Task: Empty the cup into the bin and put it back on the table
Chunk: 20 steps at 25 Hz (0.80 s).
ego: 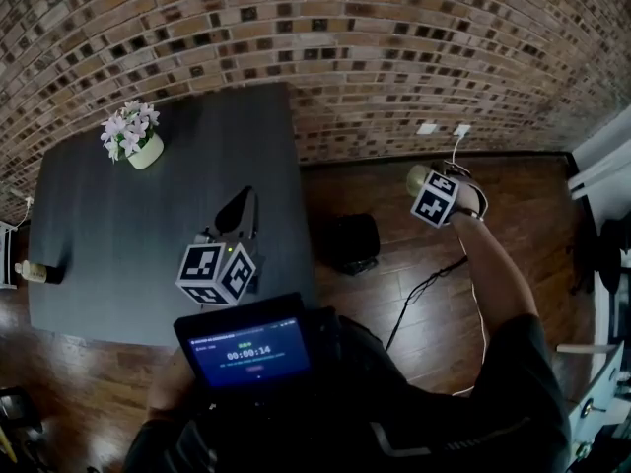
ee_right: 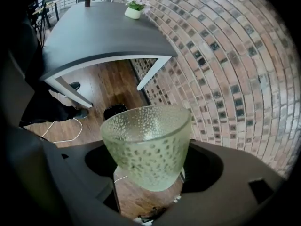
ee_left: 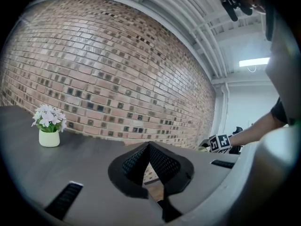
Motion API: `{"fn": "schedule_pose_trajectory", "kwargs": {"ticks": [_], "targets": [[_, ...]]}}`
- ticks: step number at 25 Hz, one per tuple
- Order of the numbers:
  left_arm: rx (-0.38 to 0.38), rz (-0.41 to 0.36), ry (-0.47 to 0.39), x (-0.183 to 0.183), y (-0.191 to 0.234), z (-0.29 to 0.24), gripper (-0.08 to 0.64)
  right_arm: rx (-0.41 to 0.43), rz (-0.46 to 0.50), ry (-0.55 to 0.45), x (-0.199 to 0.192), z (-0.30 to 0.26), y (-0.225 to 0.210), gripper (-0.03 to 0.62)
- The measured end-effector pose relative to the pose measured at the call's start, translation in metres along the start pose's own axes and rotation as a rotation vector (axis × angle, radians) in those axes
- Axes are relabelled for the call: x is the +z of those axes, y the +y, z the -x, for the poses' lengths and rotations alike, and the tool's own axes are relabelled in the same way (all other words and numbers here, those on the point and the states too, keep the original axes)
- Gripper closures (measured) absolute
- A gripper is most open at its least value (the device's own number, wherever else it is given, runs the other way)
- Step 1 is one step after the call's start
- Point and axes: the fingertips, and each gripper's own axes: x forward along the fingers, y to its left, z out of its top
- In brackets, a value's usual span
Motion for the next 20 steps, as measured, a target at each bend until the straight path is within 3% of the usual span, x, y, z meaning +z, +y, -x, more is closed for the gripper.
{"fn": "schedule_pose_trajectory", "kwargs": {"ticks": [20], "targets": [[-0.018,-0.009,0.022,-0.007,0.004,0.005,0.568,-0.024,0.251,0.165,-0.01,-0.004,0.006,0.201]]}}
